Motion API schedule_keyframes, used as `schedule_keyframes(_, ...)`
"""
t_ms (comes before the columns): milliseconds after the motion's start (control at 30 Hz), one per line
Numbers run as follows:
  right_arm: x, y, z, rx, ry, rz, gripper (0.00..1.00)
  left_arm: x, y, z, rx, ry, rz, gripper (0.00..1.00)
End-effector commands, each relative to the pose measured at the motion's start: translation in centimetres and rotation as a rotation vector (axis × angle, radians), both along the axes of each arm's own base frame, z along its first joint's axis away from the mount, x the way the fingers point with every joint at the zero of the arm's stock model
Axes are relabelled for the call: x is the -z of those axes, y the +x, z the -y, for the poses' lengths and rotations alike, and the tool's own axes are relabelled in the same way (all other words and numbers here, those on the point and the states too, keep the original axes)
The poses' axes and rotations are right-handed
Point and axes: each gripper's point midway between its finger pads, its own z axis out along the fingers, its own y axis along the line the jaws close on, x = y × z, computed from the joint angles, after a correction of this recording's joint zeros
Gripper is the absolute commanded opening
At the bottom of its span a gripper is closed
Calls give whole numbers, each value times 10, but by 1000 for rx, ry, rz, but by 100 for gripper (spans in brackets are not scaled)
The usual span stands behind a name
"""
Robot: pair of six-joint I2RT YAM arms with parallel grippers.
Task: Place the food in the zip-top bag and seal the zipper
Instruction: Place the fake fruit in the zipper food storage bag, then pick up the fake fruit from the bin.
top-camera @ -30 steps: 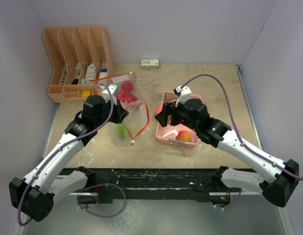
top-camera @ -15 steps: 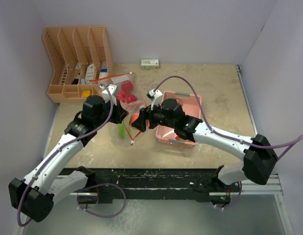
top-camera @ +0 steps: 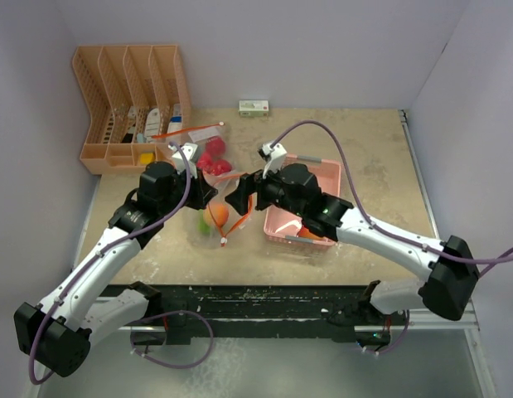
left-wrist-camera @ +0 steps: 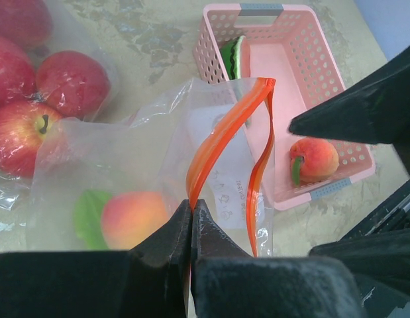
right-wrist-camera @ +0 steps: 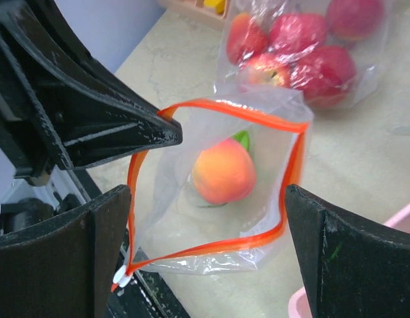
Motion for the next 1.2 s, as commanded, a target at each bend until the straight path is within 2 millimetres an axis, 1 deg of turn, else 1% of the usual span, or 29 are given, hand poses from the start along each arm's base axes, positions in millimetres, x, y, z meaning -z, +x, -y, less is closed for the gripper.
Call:
schedule_keyframes(0,-30,5,33,149,13,43,99,-30,7,3,-3,-52,72,0)
schedule_keyframes(33,-23,7,44,204,-9,12,99,-31,7,3,-2,-53,73,0)
schedule_keyframes(167,12,25,104,502,-144,-70,100,-31,6,3,1,-51,73,0)
schedule_keyframes(200,17,29,116,550,-154,-92,100,-30,6,3,1,-49,73,0)
schedule_keyframes(233,29,32,128,583,-166,-118,99,-29,6,3,0,-48,72,0)
schedule_keyframes(267,38,36,136,600,-167,-142,100,-31,6,3,0,-49,75,0)
schedule_keyframes(367,55,54,155,660,-163,-194,100,-32,6,4,7,-51,77,0)
schedule_keyframes(467,71,75,163,695,-188,-228,100,-33,5,4,10,-52,79,0)
schedule_keyframes(533,87,91,164,698,-205,-263,99,-33,5,3,9,-49,78,0)
schedule_keyframes(567,84,103,162,704,-193,-266,99,-33,4,3,8,-47,81,0)
schedule_keyframes(700,111,132,159,722,-215,-319,99,-35,3,1,3,-42,88,0)
schedule_keyframes(733,122,137,157,727,-229,-337,99,-35,3,1,4,-42,89,0)
schedule_keyframes(900,143,154,163,823,-259,-347,99,-33,2,1,10,-37,84,0)
schedule_keyframes(1033,161,160,165,854,-292,-363,100,-30,1,-2,6,-22,81,0)
schedule_keyframes(1167,180,161,169,869,-337,-381,99,-29,0,-3,3,-19,82,0)
